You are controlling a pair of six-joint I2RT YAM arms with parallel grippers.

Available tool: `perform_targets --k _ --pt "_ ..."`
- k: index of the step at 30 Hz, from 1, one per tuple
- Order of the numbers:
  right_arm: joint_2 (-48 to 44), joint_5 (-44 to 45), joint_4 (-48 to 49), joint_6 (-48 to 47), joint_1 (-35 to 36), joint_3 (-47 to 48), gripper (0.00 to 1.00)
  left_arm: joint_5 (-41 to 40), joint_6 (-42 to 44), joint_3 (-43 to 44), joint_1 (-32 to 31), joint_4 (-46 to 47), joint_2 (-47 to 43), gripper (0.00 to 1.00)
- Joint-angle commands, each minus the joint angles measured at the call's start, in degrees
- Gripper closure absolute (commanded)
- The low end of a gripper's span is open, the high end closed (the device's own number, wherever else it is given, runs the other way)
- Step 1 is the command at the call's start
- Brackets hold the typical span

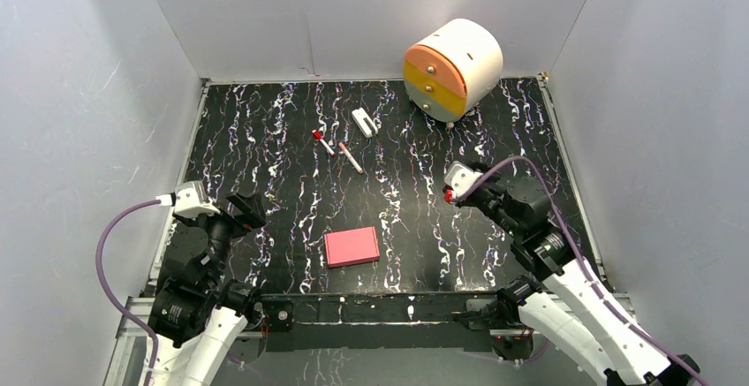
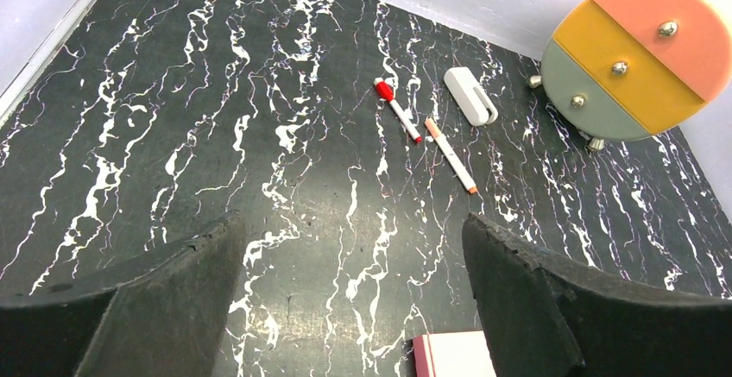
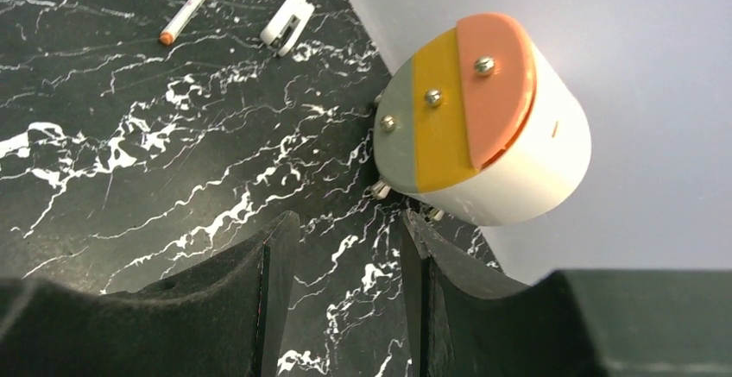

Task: Fold the paper box

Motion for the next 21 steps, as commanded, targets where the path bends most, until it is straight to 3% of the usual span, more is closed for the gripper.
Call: perform_targets --k 1,2,3,4,21 --pt "2.85 -0.32 2.09 0.35 -0.23 1.50 0.46 0.62 1.30 -0.19 -0.01 1.96 1.20 0.08" --pt "3.38 1.02 4.12 22.02 -0.19 1.54 0.23 0.74 1.23 -0.19 -0.02 2.01 1.37 0.08" --pt "3.77 38.62 -9.94 52.86 -0.19 1.58 0.03 0.88 1.37 -0.26 -0.03 2.06 1.72 0.08" --pt "4.20 43.36 -11.75 56.68 -0.19 1.59 0.00 1.05 1.38 -0.30 -0.07 2.12 1.79 0.07" --pt "0.05 39.00 -13.53 56.80 -0.25 2.54 0.00 3.33 1.46 0.44 -0.01 2.19 1.63 0.07"
